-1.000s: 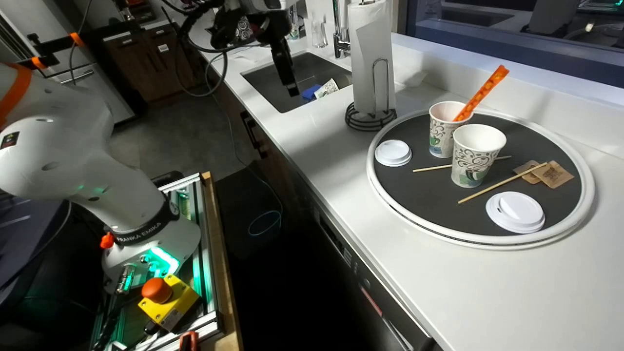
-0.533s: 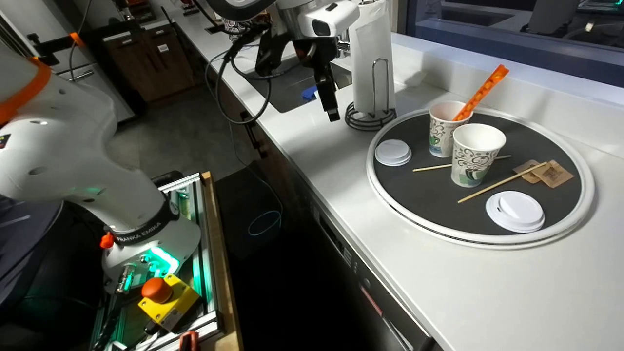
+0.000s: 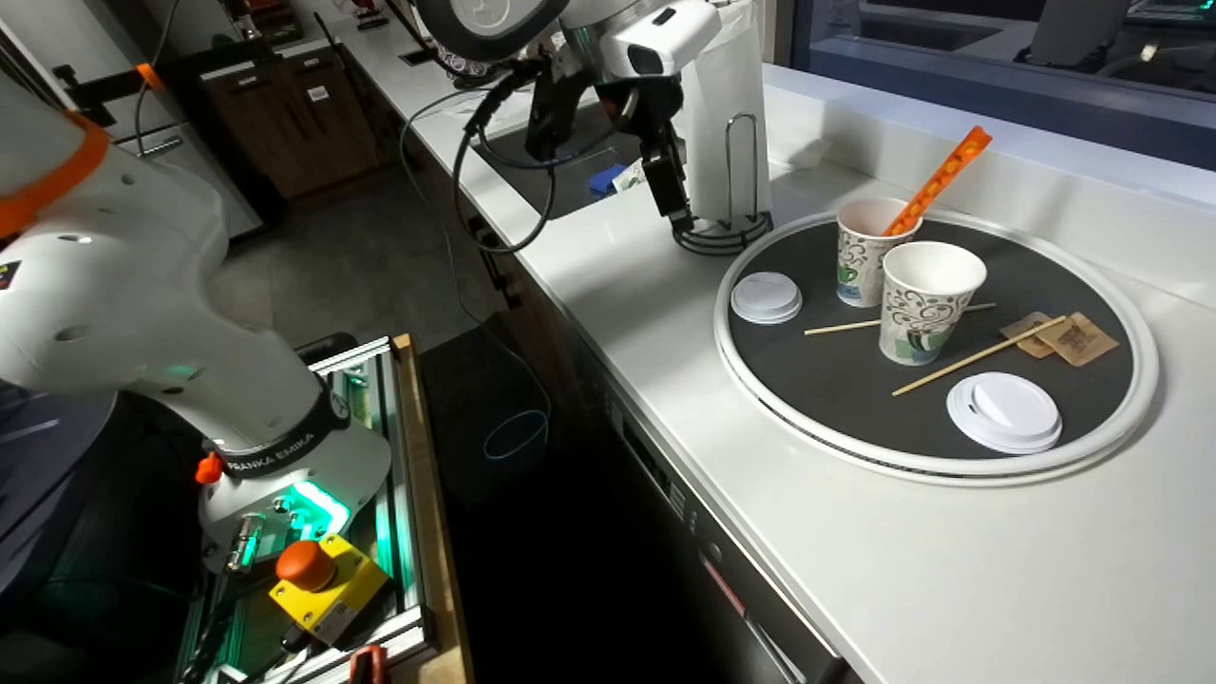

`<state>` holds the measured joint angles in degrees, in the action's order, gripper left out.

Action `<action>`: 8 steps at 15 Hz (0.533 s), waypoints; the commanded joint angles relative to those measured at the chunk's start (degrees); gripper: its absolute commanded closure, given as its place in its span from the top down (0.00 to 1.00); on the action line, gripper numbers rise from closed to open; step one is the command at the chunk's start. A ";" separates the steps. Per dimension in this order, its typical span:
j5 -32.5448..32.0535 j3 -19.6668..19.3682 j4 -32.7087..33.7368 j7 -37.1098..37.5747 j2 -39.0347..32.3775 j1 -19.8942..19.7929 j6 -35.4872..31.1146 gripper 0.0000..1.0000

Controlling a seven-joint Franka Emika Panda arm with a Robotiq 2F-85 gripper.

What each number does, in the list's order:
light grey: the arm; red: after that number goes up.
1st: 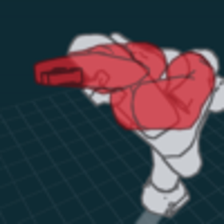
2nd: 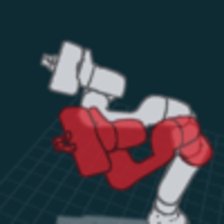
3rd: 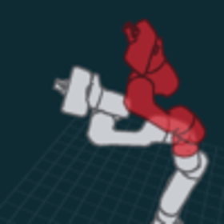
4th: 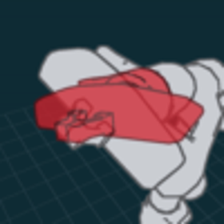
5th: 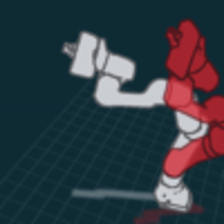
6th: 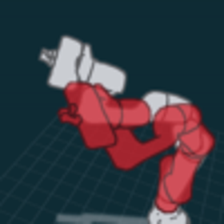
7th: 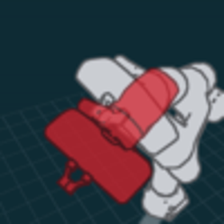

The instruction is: Pick up one stick from the tray and put it in the paper on the right

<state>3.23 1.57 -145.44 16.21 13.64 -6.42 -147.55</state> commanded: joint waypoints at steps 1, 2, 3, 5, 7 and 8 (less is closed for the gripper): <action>-0.21 -1.05 0.16 0.54 -1.29 0.35 -2.27 1.00; -0.19 -1.45 0.38 0.64 -2.52 0.08 -3.74 1.00; -0.18 -1.75 0.77 0.63 -3.46 -0.10 -4.19 1.00; -0.17 -1.96 1.48 0.67 -4.31 -0.14 -4.19 1.00; 0.09 -2.76 2.71 -0.42 -6.54 -0.41 -5.03 1.00; -1.30 -2.98 3.31 -0.03 -7.93 -1.01 -5.47 1.00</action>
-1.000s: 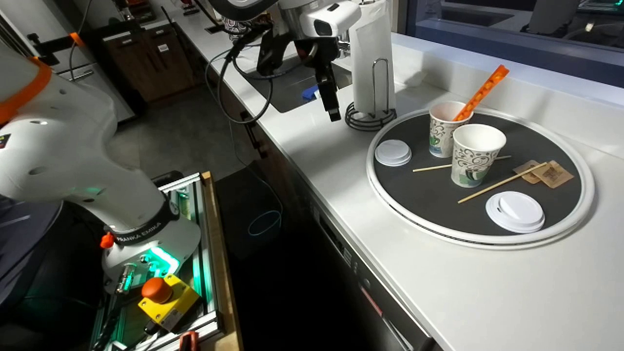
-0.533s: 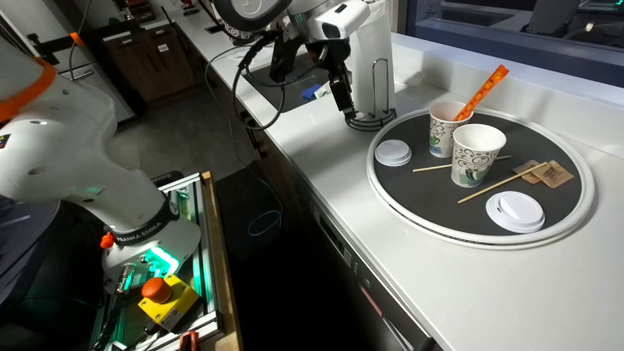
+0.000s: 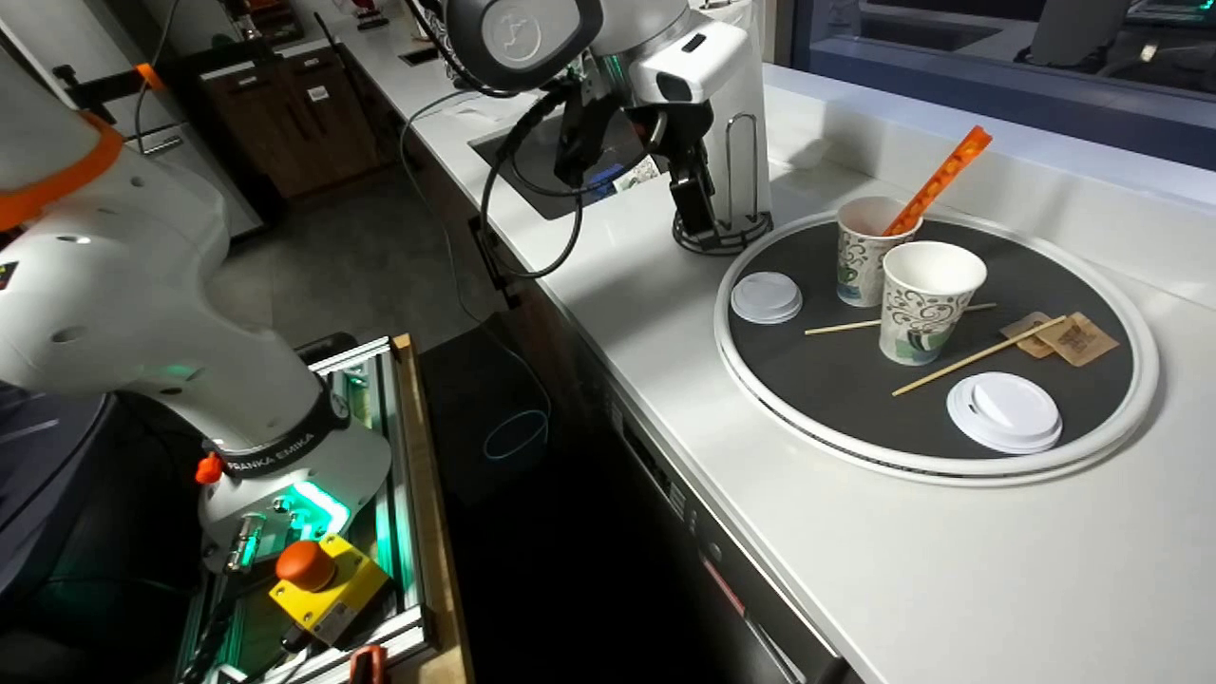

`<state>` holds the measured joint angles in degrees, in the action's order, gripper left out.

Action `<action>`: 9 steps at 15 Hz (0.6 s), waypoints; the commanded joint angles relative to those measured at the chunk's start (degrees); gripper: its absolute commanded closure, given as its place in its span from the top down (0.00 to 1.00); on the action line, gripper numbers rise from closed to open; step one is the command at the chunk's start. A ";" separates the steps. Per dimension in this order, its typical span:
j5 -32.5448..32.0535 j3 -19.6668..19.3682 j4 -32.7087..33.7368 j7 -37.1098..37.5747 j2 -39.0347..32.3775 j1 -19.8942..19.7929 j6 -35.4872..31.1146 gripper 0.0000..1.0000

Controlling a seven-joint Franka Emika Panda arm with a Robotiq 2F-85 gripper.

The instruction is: Pick up one stick from the tray and put it in the paper on the right

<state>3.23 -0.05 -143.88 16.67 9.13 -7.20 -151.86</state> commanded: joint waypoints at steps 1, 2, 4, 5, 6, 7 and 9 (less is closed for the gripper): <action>-0.70 -1.92 2.27 -1.26 -4.52 -0.14 -1.00 1.00; -1.27 -2.39 3.00 -1.27 -5.85 -0.41 -1.22 1.00; 0.32 -3.90 4.86 -4.88 -8.76 -0.10 -2.18 1.00; 0.46 -4.65 6.08 -7.05 -10.10 -0.21 -3.09 1.00; -1.05 -5.36 7.67 -6.51 -11.64 -0.78 -3.77 1.00; -0.05 -4.79 4.43 -5.03 -7.71 0.26 -2.16 1.00; -0.02 -5.32 5.37 -5.36 -8.94 0.18 -2.35 1.00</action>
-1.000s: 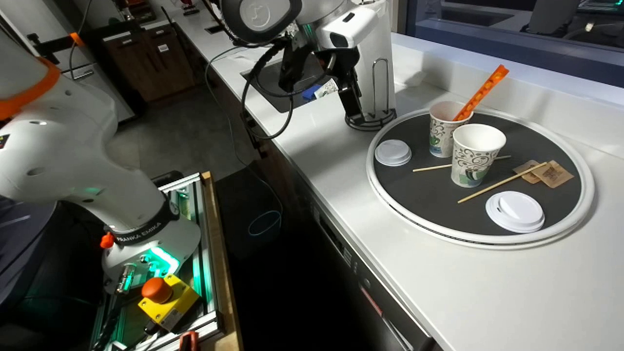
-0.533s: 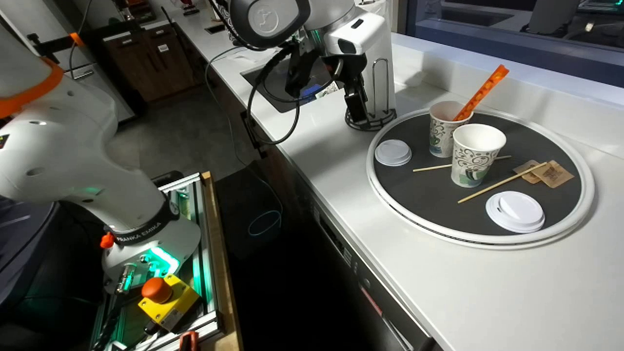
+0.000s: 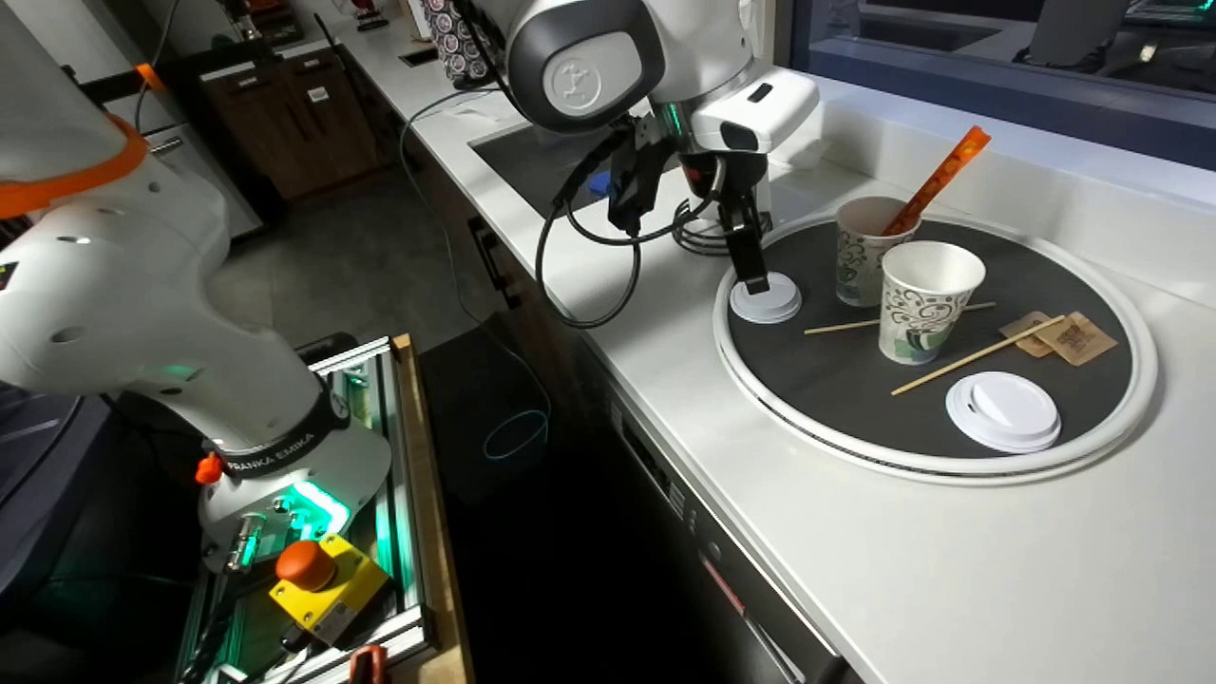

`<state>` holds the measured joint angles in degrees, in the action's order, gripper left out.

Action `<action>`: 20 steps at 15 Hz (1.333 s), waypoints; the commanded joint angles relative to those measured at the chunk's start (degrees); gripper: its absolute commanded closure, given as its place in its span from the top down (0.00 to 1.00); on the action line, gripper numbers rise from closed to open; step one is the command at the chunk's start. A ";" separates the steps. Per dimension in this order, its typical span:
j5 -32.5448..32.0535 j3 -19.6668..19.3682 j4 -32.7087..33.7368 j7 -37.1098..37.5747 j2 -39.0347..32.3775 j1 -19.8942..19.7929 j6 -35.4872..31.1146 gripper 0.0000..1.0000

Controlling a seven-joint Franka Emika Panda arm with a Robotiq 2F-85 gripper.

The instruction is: Pick up one stick from the tray and put it in the paper on the right

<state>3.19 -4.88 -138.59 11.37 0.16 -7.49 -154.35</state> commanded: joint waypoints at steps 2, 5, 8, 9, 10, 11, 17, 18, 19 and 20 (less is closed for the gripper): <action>1.97 -0.13 0.11 -1.56 0.14 0.93 0.22 1.00; 5.51 -0.79 4.09 -4.87 -4.96 0.47 -0.05 1.00; 11.28 -0.83 8.41 -11.54 -9.80 -0.77 1.81 1.00; 11.46 -0.99 10.20 -12.88 -11.70 -1.46 2.40 1.00; 11.33 -1.11 12.00 -14.19 -13.43 -2.13 3.17 1.00; 9.74 -1.56 13.42 -13.43 -15.03 -2.43 3.24 1.00; 8.28 -1.67 13.43 -10.90 -16.80 -1.85 -1.98 1.00; 7.14 -1.91 13.82 -10.36 -17.63 -1.25 -3.60 1.00; 5.59 -2.32 14.62 -9.69 -18.71 -0.67 -4.53 1.00; 4.09 -2.85 14.88 -8.68 -19.17 -0.06 -5.17 0.97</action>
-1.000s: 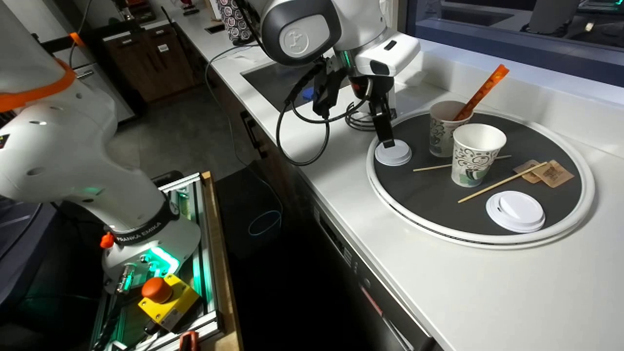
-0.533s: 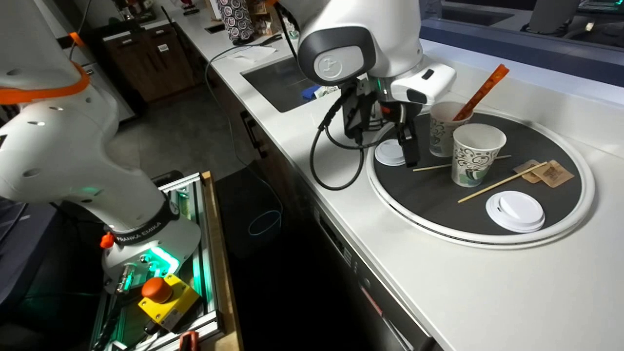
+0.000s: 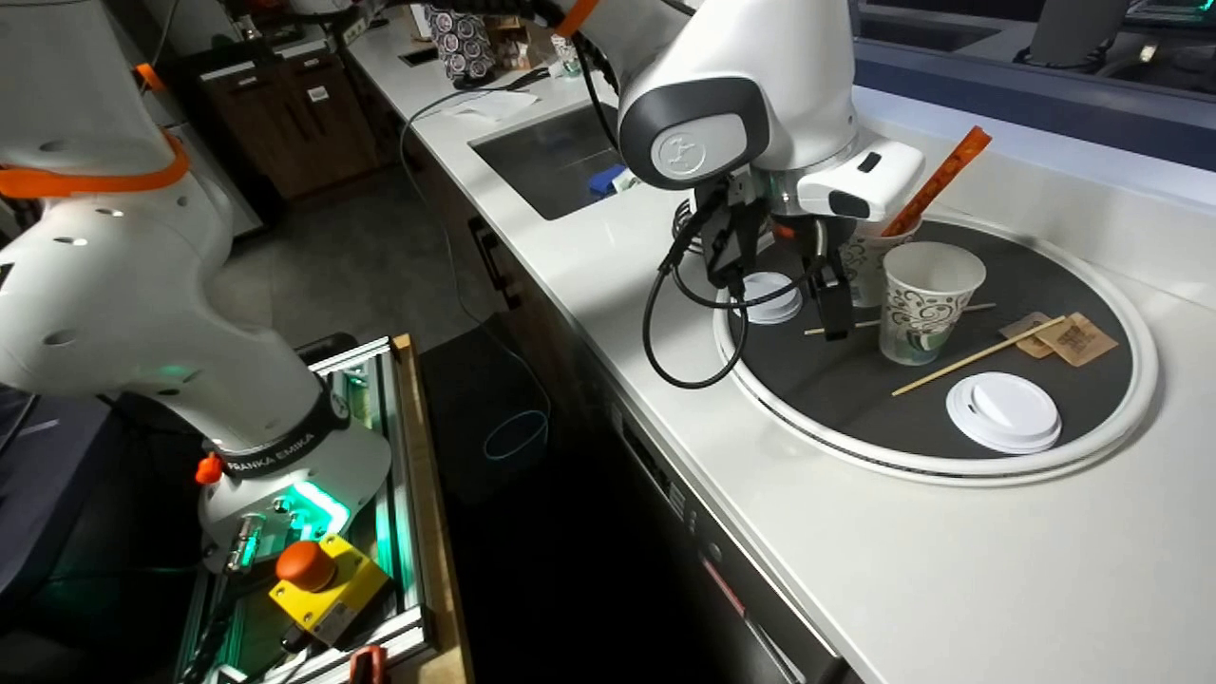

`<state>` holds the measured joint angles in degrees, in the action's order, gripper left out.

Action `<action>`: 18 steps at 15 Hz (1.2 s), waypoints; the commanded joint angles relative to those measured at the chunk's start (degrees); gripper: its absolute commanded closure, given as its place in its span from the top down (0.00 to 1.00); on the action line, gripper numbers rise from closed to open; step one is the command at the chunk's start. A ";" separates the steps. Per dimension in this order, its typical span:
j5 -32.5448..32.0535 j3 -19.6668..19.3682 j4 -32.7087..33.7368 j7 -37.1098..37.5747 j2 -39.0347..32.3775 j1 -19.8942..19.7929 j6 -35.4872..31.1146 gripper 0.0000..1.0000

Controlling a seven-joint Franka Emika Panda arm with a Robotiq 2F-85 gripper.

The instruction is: Pick up one stick from the tray and put it in the paper on the right

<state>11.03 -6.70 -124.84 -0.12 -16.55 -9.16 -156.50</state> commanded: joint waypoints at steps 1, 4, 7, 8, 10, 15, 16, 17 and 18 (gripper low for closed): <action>-4.48 -1.01 1.42 3.31 -3.01 1.89 -3.11 0.90; -7.10 -1.54 1.94 6.04 -4.24 3.21 -2.02 0.70; -9.14 -2.66 2.36 8.99 -5.20 4.61 -1.51 0.62; -9.65 -3.15 2.48 10.16 -5.56 5.08 -1.60 0.64; -10.24 -3.82 2.83 11.83 -6.07 5.73 -1.27 0.50; -10.32 -4.65 3.44 14.06 -7.23 6.78 -0.98 0.34; -10.39 -4.77 3.48 14.36 -7.35 6.97 -0.99 0.34; -10.49 -4.90 3.59 14.63 -7.51 7.16 -0.97 0.32; -10.77 -5.10 3.68 14.98 -7.54 7.39 -0.93 0.17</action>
<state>2.17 -10.53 -122.43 12.24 -22.86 -3.10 -158.33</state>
